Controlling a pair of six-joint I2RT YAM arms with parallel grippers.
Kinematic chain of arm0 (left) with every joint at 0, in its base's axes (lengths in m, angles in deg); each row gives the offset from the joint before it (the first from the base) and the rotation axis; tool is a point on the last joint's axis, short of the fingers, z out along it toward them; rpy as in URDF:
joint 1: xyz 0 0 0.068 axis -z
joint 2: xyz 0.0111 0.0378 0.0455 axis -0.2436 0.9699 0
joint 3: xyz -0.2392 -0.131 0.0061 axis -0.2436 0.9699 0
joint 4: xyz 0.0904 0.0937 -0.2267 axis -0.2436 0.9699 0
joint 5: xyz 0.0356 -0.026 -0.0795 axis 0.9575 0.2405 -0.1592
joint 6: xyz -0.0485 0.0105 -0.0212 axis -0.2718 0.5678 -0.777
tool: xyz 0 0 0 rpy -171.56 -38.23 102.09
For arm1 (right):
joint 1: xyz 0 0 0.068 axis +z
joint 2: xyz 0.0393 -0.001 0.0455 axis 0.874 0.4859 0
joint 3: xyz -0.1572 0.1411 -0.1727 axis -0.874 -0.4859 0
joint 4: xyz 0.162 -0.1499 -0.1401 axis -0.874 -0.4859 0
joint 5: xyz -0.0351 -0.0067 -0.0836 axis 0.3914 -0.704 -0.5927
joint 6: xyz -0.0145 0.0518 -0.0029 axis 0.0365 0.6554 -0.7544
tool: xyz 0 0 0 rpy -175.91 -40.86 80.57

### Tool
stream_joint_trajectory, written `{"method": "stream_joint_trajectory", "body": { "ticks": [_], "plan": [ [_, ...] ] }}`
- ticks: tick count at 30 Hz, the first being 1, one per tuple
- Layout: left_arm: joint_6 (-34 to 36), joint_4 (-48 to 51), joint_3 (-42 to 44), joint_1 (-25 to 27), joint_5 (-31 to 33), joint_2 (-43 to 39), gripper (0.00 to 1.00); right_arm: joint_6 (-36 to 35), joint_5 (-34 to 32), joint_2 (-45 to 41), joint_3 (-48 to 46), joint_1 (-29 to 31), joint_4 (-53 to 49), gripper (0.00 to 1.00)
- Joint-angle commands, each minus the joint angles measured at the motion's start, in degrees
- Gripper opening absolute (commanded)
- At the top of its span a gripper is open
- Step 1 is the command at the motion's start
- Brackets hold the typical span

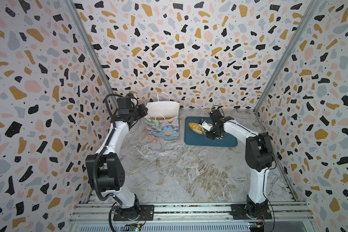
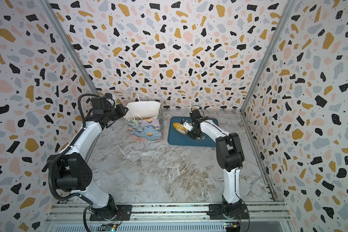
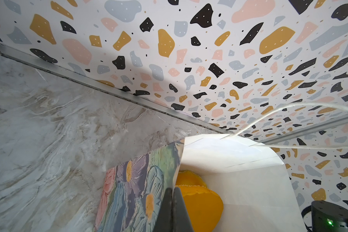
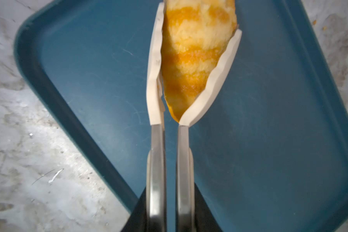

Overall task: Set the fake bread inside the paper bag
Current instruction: 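Lift the striped roll with the tongs off the tray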

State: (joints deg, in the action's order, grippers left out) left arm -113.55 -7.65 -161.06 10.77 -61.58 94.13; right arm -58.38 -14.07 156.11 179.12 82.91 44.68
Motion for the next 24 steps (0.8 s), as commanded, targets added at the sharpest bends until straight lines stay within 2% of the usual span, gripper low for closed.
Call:
{"method": "stream_joint_trajectory", "body": {
  "ticks": [1,12,24],
  "plan": [
    [1.0,-1.1,0.2,-0.3,0.2,-2.1,0.00,4.9,3.0,-6.2,-3.5,-0.2,7.4,0.30],
    [1.2,-1.1,0.1,-0.3,0.2,-2.2,0.00,13.5,7.4,-11.8,-13.1,-0.2,17.2,0.30],
    [1.3,-1.1,0.1,-0.3,0.3,-2.1,0.00,27.3,14.6,-22.0,-23.2,0.0,33.0,0.29]
  ]
}}
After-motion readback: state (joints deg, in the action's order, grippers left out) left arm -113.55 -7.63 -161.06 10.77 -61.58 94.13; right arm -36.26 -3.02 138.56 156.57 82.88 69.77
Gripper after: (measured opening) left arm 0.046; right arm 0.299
